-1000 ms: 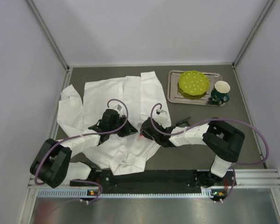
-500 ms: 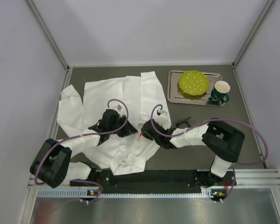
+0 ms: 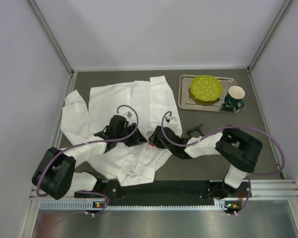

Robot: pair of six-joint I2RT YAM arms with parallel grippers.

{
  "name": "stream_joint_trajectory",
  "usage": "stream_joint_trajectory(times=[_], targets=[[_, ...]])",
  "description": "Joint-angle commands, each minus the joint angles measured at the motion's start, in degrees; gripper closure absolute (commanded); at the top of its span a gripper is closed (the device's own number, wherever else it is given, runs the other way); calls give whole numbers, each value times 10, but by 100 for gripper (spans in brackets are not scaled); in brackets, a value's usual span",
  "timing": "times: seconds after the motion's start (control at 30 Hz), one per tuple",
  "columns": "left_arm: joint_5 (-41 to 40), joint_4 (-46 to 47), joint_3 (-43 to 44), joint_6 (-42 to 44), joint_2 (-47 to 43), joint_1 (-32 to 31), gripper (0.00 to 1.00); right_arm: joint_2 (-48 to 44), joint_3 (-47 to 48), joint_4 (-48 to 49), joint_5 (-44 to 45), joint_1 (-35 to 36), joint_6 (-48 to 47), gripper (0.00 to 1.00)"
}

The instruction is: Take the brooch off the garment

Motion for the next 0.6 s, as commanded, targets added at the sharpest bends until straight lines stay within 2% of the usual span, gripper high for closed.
stream_joint_trajectory(times=[0.0, 0.27, 0.37, 0.47, 0.53, 0.57], targets=[[18, -41, 48, 47, 0, 3, 57, -44, -12, 3, -62, -17, -50, 50], [31, -65, 70, 66, 3, 19, 55, -91, -60, 52, -138, -50, -79, 43], [38, -70, 84, 82, 16, 21, 57, -100, -87, 82, -154, -60, -66, 43], [59, -106, 120, 110, 52, 21, 57, -94, -97, 114, -168, -65, -74, 47], [74, -123, 133, 126, 79, 20, 57, -86, -107, 140, -171, -67, -72, 54], [76, -126, 140, 129, 84, 20, 53, -84, -108, 148, -173, -68, -70, 57]])
